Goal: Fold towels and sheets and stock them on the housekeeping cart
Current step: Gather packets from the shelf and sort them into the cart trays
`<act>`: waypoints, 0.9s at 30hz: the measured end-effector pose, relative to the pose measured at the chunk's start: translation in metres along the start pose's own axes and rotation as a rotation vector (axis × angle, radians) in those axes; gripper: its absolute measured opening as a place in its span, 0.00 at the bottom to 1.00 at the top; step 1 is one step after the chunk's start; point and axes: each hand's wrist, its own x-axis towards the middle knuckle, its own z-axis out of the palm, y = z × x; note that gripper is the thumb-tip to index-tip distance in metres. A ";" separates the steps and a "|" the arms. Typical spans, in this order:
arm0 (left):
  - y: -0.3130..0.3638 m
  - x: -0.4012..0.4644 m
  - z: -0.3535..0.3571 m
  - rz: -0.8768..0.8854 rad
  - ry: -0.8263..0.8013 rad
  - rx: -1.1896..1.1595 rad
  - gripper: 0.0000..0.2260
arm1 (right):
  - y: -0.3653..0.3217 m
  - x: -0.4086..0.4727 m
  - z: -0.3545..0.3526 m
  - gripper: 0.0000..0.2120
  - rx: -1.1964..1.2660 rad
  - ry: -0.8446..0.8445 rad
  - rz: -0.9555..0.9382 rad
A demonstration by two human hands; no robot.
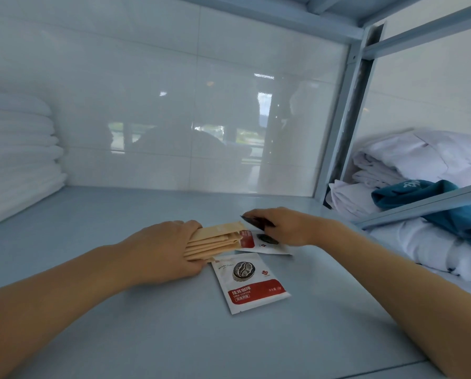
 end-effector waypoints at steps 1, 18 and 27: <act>0.000 0.000 0.000 -0.002 -0.002 -0.004 0.19 | -0.005 -0.005 0.005 0.24 0.013 -0.043 0.005; 0.000 0.002 0.001 0.007 0.019 -0.002 0.18 | -0.012 -0.014 0.011 0.35 0.005 -0.153 0.052; -0.001 0.003 0.001 -0.005 0.029 -0.002 0.18 | -0.013 -0.012 0.018 0.26 -0.010 0.084 -0.004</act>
